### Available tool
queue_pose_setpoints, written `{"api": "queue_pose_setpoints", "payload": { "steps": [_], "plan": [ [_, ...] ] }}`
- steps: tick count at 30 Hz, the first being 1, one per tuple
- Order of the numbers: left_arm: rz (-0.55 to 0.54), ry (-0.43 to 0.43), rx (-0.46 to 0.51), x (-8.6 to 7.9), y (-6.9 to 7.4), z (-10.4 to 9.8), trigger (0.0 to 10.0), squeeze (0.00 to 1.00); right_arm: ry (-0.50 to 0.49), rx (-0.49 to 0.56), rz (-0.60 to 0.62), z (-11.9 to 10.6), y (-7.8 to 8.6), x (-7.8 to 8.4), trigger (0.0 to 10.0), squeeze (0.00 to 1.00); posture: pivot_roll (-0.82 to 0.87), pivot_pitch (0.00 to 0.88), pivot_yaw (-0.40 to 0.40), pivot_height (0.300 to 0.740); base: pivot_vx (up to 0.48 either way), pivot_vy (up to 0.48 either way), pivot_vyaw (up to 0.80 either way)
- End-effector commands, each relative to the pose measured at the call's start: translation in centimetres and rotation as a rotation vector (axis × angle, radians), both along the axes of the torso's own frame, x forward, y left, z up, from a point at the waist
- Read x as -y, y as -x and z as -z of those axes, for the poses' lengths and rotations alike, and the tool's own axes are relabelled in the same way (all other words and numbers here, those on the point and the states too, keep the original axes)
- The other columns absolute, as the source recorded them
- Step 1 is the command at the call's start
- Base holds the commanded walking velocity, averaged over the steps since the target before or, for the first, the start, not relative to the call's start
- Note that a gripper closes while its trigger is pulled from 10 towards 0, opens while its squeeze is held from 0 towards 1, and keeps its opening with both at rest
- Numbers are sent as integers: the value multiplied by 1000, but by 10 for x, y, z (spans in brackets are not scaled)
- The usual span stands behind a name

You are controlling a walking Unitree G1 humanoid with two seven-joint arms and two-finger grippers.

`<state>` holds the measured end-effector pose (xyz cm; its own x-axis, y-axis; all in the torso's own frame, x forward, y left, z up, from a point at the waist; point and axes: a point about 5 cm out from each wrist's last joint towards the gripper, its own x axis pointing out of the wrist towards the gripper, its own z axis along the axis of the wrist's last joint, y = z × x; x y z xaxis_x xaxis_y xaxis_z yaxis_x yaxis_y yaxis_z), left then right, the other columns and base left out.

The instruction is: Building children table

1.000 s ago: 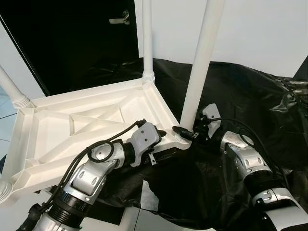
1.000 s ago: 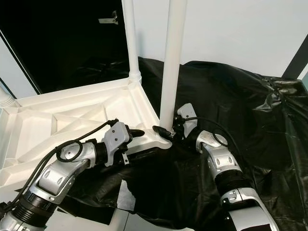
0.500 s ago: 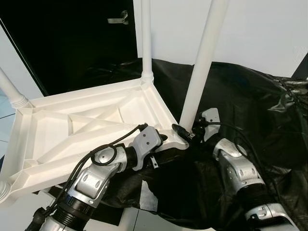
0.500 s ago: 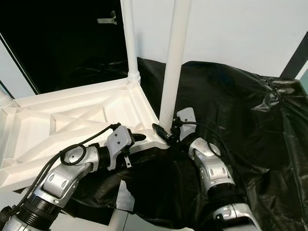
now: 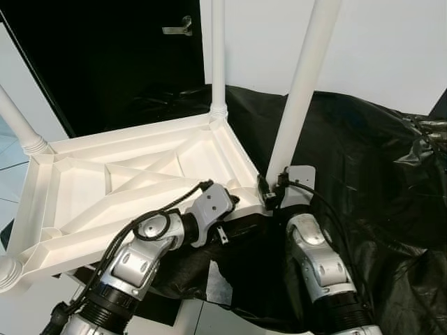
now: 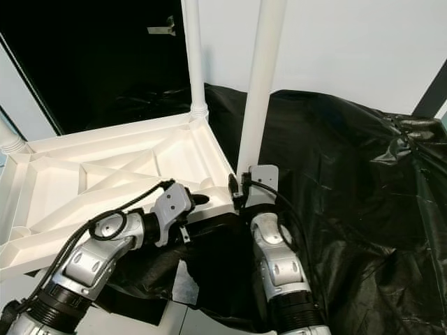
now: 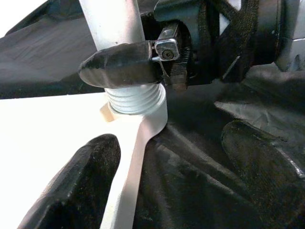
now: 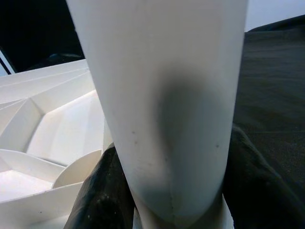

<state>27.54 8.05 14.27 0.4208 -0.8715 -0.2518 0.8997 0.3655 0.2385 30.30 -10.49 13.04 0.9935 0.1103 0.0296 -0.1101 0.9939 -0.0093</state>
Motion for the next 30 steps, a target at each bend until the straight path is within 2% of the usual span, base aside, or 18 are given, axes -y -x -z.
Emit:
{"api": "queue_pose_setpoints", "payload": {
  "steps": [1,6,7,8,9,10,15,18,21,22,23,24,25,29,30],
  "plan": [
    [-106,12,42,-4,-7,-2,10000,0,10,-26,46,5,1,11,10000,0,-28,0,-26,740,0,0,0],
    [-109,11,50,-7,-9,-4,10000,0,10,6,22,-2,7,9,10000,0,-24,0,-27,740,0,0,0],
    [-110,12,51,-7,-9,-4,10000,0,12,8,24,-3,8,9,10000,216,-24,0,-27,740,0,0,0],
    [-110,12,51,-7,-9,-4,10000,0,12,8,24,-3,8,9,10000,216,-24,0,-27,740,0,0,0],
    [-111,12,53,-7,-9,-4,10000,0,11,15,16,-4,9,10,10000,863,-24,0,-27,740,0,0,0],
    [-113,12,53,-8,-9,-4,10000,0,2,21,3,-5,10,11,10000,1000,-20,0,-25,740,0,0,0],
    [-115,9,51,-9,-8,-4,10000,0,-1,40,-41,-8,12,16,10000,1000,-20,0,-24,740,0,0,0],
    [-120,4,41,-11,-7,-4,10000,0,4,46,-202,-10,13,25,10000,1000,-27,0,-10,740,0,0,0],
    [-118,3,41,-11,-8,-5,10000,0,24,45,-271,-11,12,32,10000,1000,-28,0,-8,740,0,0,0],
    [-118,2,42,-12,-8,-5,10000,0,28,35,-305,-10,9,36,10000,173,-29,0,-8,740,0,0,0],
    [-119,3,42,-12,-9,-6,10000,0,39,22,-345,-9,6,38,10000,0,-29,0,-8,740,0,0,0],
    [-119,3,42,-12,-9,-6,10000,0,39,22,-345,-9,6,38,10000,0,-29,0,-8,740,0,0,0],
    [-124,4,39,-12,-10,-7,10000,0,77,4,-415,-8,1,40,10000,0,-27,0,-9,740,0,0,0],
    [-128,7,38,-11,-11,-8,10000,0,104,-3,-471,-8,-5,39,10000,0,-26,0,-10,740,0,0,0],
    [-128,10,37,-9,-11,-8,10000,0,131,-13,-519,-9,-14,38,10000,0,-24,0,-11,740,0,0,0]
  ]
}}
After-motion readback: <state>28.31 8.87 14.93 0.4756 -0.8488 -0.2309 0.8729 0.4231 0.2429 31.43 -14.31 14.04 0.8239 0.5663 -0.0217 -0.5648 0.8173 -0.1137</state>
